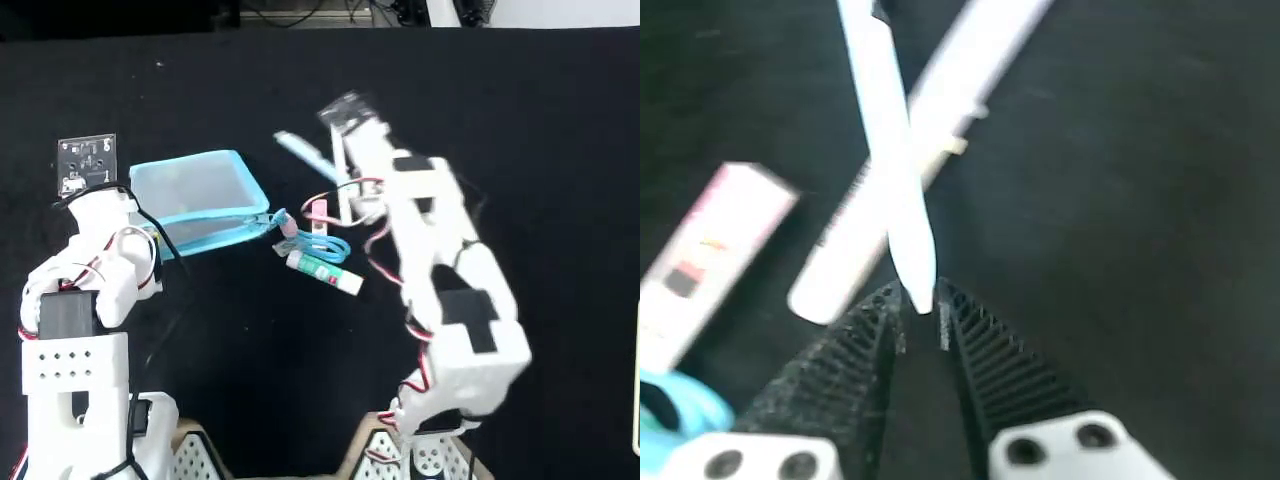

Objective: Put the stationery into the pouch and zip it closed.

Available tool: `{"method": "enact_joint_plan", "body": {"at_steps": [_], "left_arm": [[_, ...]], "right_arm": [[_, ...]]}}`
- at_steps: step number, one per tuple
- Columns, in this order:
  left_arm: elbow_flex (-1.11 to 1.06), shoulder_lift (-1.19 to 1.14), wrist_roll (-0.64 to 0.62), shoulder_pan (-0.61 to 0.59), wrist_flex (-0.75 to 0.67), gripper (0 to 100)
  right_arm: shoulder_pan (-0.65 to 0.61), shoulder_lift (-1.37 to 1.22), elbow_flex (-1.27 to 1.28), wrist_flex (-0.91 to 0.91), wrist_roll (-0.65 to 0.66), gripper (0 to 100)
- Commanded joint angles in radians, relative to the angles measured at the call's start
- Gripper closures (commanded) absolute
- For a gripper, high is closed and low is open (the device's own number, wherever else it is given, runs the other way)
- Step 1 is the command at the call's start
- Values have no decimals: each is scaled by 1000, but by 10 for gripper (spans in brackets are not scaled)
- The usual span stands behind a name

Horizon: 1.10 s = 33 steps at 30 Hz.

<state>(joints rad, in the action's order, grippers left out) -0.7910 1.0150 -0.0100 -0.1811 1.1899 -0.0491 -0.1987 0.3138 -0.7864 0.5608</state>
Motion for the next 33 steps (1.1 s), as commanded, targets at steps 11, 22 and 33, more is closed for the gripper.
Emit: {"method": "enact_joint_plan", "body": {"at_steps": [11,22,33], "left_arm": [[16,11,-8,10,0,970],[15,11,-6,10,0,970],[16,11,-8,10,2,970]], "right_arm": [[316,295,223,-186,-6,986],[193,150,-228,-448,-58,814],[86,-355,-680,-308,-195,839]]}}
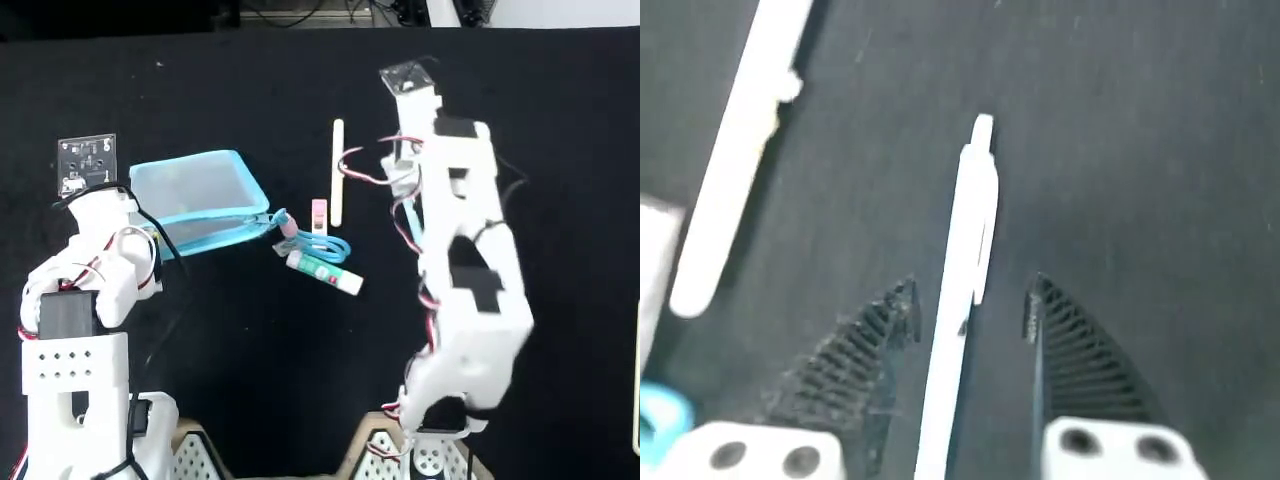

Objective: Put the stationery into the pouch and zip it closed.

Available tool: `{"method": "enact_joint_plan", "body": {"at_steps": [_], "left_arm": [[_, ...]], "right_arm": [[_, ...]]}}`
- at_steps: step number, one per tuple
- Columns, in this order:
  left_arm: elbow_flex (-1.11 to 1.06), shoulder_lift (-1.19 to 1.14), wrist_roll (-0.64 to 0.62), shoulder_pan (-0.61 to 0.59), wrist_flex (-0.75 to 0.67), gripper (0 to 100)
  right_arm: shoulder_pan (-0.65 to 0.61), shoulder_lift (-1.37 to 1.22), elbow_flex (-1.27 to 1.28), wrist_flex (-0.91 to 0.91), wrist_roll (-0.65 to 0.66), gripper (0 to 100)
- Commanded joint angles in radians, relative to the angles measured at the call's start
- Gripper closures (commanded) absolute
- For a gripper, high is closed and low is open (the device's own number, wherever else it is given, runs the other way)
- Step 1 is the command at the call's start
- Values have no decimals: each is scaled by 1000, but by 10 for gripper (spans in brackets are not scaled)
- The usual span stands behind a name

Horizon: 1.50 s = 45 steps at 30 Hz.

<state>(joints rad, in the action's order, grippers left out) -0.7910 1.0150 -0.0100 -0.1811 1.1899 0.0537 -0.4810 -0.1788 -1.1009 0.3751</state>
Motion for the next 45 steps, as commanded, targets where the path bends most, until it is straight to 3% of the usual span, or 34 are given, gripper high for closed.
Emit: {"method": "enact_joint_plan", "body": {"at_steps": [1,13,17,20,26,37,45], "left_arm": [[16,11,-9,10,2,970],[15,11,-9,10,0,970],[16,11,-11,10,0,970],[16,11,-11,8,0,970],[18,11,-11,8,0,970],[18,11,-11,8,0,970],[18,11,-11,8,0,970]], "right_arm": [[-17,-117,-239,-8,-11,839],[-25,-595,-926,-285,-11,846],[-25,-710,-1150,-405,-9,989],[-25,-783,-1270,-483,-9,948],[-11,-800,-1503,-646,17,988],[38,-311,-1285,-669,-158,988],[21,246,-799,-666,-229,988]]}}
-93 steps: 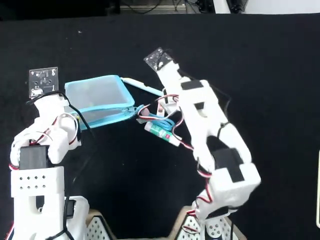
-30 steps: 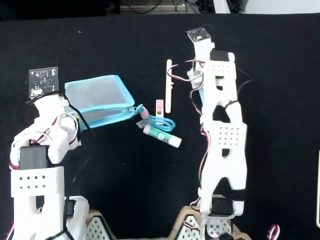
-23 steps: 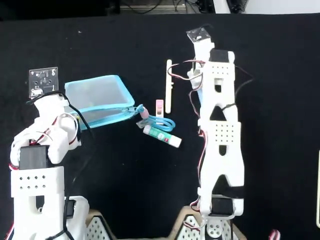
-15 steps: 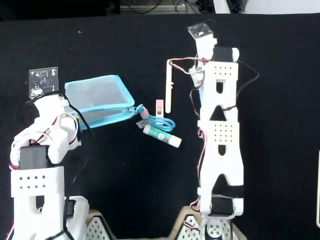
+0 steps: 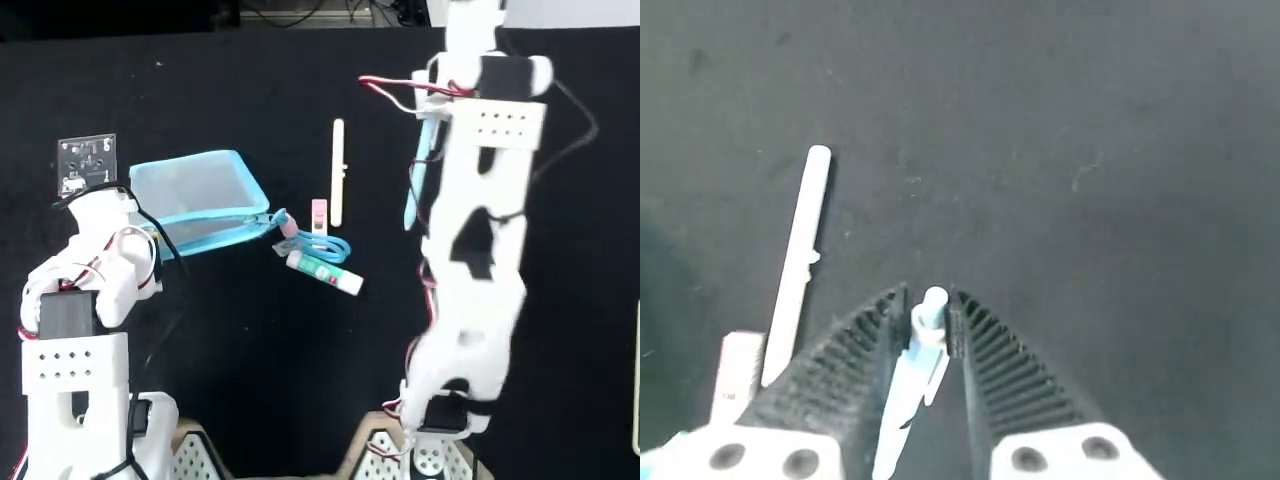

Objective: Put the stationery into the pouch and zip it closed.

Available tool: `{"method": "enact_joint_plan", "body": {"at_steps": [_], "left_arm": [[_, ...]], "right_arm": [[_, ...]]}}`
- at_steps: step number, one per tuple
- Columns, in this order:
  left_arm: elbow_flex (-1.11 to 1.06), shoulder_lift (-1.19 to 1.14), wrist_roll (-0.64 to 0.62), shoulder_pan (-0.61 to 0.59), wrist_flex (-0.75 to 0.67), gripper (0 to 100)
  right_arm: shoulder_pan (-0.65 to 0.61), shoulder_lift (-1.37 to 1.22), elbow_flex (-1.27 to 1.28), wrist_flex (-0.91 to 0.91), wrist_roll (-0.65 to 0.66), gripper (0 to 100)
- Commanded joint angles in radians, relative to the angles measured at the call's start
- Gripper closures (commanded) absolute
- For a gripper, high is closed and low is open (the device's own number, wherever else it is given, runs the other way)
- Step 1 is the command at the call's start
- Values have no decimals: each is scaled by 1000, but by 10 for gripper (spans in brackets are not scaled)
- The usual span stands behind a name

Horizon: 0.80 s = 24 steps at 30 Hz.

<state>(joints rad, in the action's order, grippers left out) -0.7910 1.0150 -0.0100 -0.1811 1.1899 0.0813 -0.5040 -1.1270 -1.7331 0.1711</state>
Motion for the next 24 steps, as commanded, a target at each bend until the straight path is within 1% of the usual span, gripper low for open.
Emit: {"method": "enact_joint_plan", "body": {"at_steps": [1,4,7,11,20,24], "left_arm": [[18,11,-11,8,0,970],[18,11,-11,8,0,970],[18,11,-11,8,0,970],[18,11,-11,8,0,970],[18,11,-11,8,0,970],[18,11,-11,8,0,970]], "right_arm": [[-17,348,214,-34,-25,988],[-74,576,383,-32,-28,988],[-170,791,527,-14,-29,988],[-296,1018,696,87,-71,988],[-537,1336,1017,304,-115,988],[-658,1461,1193,486,-161,988]]}}
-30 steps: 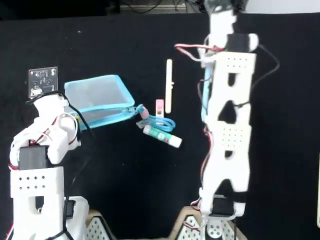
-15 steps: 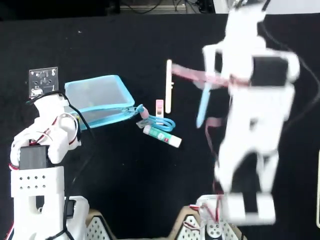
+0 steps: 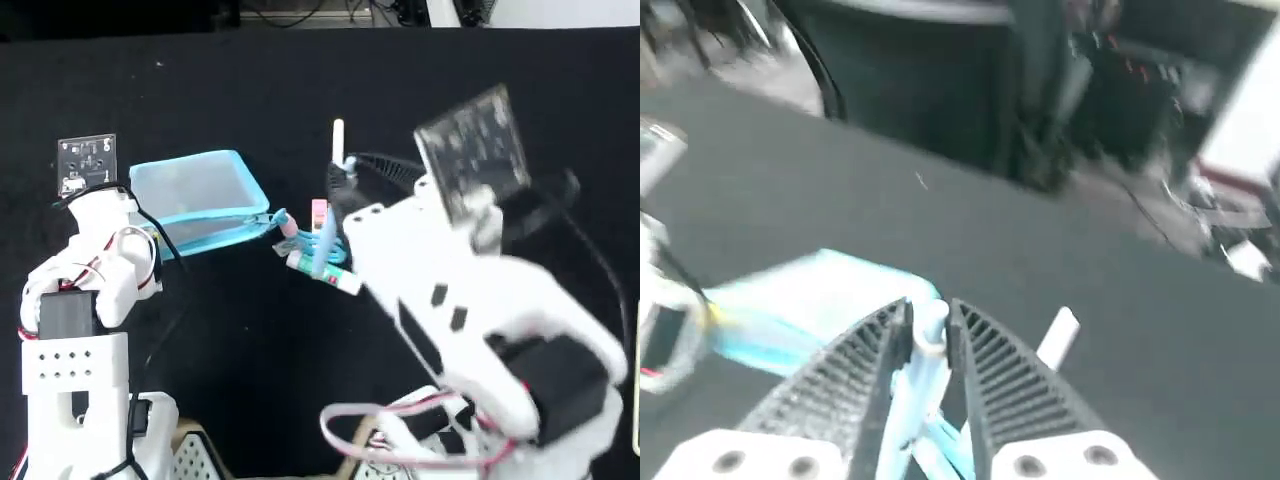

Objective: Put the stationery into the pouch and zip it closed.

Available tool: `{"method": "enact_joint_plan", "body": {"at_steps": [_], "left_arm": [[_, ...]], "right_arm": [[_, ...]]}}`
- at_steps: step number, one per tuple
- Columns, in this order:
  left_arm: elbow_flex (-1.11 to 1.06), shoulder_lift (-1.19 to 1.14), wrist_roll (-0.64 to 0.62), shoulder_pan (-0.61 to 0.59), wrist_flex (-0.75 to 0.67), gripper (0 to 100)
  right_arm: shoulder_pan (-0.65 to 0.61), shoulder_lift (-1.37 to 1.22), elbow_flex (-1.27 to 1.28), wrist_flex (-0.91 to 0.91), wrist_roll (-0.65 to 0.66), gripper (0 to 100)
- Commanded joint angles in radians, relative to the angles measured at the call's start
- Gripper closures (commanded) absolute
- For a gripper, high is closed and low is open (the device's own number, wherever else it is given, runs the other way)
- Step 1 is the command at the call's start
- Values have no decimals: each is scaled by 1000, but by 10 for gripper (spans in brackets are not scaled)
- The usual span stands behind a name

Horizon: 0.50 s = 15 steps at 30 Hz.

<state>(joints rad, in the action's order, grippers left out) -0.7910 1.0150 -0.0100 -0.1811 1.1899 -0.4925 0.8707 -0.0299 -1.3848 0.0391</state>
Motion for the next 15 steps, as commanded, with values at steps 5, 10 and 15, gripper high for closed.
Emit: {"method": "enact_joint_plan", "body": {"at_steps": [5,10,15], "left_arm": [[18,11,-11,8,0,970],[18,11,-11,8,0,970],[18,11,-11,8,0,970]], "right_arm": [[-183,260,400,422,-28,988],[-221,404,694,677,-25,988],[-216,481,865,853,-21,988]]}}
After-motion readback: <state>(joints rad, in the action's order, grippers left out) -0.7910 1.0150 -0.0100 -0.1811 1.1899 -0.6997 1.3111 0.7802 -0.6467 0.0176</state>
